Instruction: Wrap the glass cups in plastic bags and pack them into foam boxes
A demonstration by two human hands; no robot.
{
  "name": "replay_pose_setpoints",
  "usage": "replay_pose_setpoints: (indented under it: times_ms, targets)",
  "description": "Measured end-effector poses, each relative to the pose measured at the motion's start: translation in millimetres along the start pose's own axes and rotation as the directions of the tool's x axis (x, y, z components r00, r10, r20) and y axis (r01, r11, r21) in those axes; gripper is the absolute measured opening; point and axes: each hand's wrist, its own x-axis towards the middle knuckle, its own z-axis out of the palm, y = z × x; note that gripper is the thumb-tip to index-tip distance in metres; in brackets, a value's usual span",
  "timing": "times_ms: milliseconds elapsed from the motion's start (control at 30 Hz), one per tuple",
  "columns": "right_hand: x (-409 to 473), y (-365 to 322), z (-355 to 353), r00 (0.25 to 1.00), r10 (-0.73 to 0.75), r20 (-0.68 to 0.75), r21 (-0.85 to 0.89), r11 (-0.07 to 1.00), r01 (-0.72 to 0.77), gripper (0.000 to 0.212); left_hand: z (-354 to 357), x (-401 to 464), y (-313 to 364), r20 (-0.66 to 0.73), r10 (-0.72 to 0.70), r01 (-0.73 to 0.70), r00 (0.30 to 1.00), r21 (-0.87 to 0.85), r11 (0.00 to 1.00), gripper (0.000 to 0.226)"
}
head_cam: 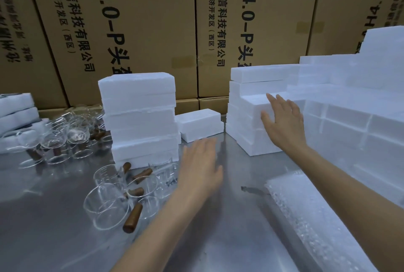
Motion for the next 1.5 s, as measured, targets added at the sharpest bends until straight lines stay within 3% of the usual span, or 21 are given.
replay_pose_setpoints:
  times_ms: [133,200,267,367,633,733,800,900,1000,1100,1400,1500]
  targets:
    - [-44.1,-40.7,6.8,0.999,0.037,-0.008,0.219,0.975,-0.035,0.037,-9.4,-27.4,-35.5,-0.055,-0.160,0.168,0.986,0.249,0.954,0.057]
    - [-73.0,-60.7,18.0,0.987,0.046,0.154,0.327,0.940,-0.095,0.024,-7.0,-37.9,-43.5,-0.035,-0.255,0.252,0.966,0.328,0.911,0.058]
    - [-102.3,-77.1,31.7,0.943,0.022,0.333,0.393,0.906,-0.160,0.024,-4.5,-42.5,-46.4,-0.022,-0.305,0.292,0.952,0.367,0.883,0.062]
    - [-133.9,-87.0,49.2,0.897,0.017,0.442,0.432,0.872,-0.229,0.025,-3.2,-43.9,-46.8,-0.025,-0.282,0.266,0.959,0.420,0.867,0.057]
    - [-147.0,-81.5,52.4,0.891,-0.035,0.453,0.440,0.878,-0.189,0.030,-2.8,-45.2,-49.3,-0.106,-0.197,0.224,0.975,0.427,0.876,0.060]
    - [-147.3,-82.7,50.1,0.886,-0.035,0.462,0.493,0.840,-0.224,0.033,-4.4,-49.5,-47.4,-0.219,-0.086,0.154,0.972,0.314,0.937,0.062]
    - [-146.6,-84.7,46.8,0.881,0.002,0.473,0.565,0.766,-0.305,0.040,-3.0,-51.0,-41.7,-0.360,0.000,0.066,0.933,0.170,0.983,0.061]
    - [-144.3,-88.5,43.1,0.836,-0.007,0.548,0.651,0.631,-0.422,0.053,2.0,-53.6,-31.4,-0.507,-0.057,-0.036,0.860,-0.171,0.985,0.059]
    - [-144.5,-91.8,39.8,0.785,-0.092,0.612,0.707,0.509,-0.492,0.056,5.0,-55.7,-26.1,-0.475,-0.196,-0.074,0.858,-0.492,0.867,0.060]
    - [-145.7,-92.5,37.9,0.784,-0.103,0.612,0.731,0.451,-0.511,0.042,8.0,-56.1,-26.7,-0.444,-0.254,-0.099,0.859,-0.632,0.769,0.065]
    - [-134.0,-81.8,29.5,0.857,0.071,0.510,0.761,0.428,-0.488,0.034,18.1,-53.7,-30.0,-0.279,-0.281,-0.037,0.918,-0.766,0.642,0.089]
    - [-132.0,-78.7,28.7,0.849,0.063,0.525,0.752,0.432,-0.498,0.036,18.1,-52.9,-31.4,-0.232,-0.265,-0.013,0.936,-0.774,0.633,0.080]
